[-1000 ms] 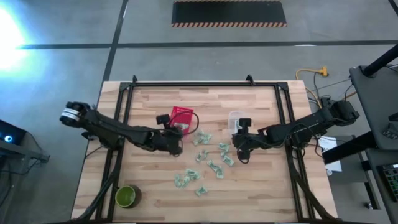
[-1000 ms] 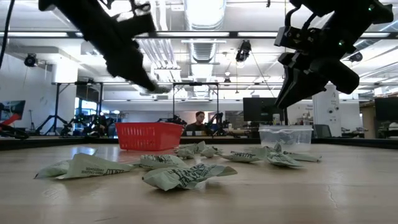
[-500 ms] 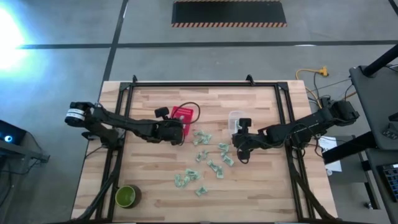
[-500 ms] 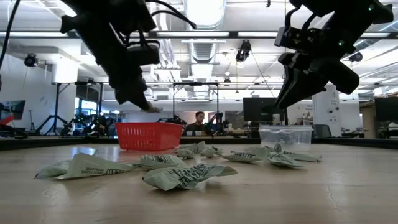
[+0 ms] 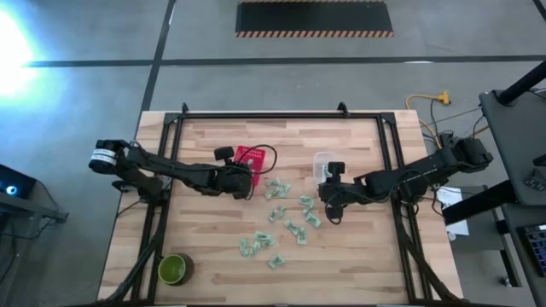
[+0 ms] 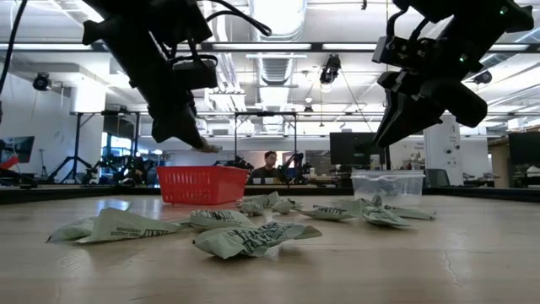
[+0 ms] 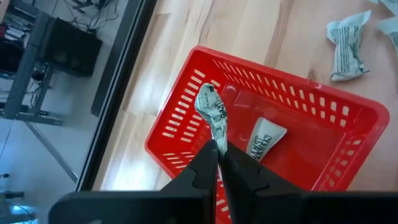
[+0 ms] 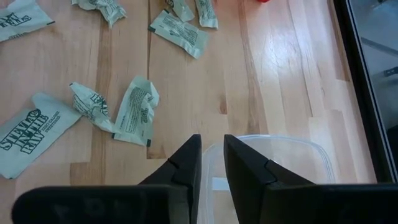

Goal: Pick and place items into bin
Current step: Put the stevia packet into the red bin, then put the stevia packet into the transparent bin

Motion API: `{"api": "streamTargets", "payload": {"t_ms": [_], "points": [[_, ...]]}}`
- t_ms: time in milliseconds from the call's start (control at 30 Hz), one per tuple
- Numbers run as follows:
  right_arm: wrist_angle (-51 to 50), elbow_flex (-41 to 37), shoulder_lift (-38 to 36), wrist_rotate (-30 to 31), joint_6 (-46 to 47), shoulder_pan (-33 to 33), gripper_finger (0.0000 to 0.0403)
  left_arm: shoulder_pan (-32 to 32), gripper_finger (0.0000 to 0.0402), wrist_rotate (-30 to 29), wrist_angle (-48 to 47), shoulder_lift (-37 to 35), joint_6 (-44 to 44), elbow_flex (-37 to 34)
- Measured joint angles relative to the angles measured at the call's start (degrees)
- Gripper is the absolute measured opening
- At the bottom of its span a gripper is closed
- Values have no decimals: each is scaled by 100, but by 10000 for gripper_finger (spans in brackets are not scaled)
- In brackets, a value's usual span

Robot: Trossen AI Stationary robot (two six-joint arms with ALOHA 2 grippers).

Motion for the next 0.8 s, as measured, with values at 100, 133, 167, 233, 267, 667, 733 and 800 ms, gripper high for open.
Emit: {"api": "streamTargets", "payload": {"t_ms": [100, 133, 167, 233, 267, 667, 733, 800], "points": [[0, 0, 0, 0, 2, 0, 60, 0, 3, 0, 0, 0, 26, 0], [0, 0, 0, 0, 6, 0, 61, 0, 5, 0, 0, 0, 44, 0], [0, 0, 0, 0, 6, 0, 61, 0, 10, 0, 0, 0, 44, -1], [4, 0, 0, 0, 19, 0, 61, 0, 25, 0, 0, 0, 44, 0], [4, 0, 0, 0, 26, 0, 60, 0, 35, 0, 0, 0, 44, -1], [507, 15, 0, -1196, 149, 0, 57, -2, 111, 0, -5, -50, 7, 44], [709, 15, 0, -1636, 242, 10, 57, -2, 112, 0, -10, -91, 9, 44], [849, 15, 19, -2092, 308, 18, 57, -4, 112, -1, -19, -149, 39, 44]]}}
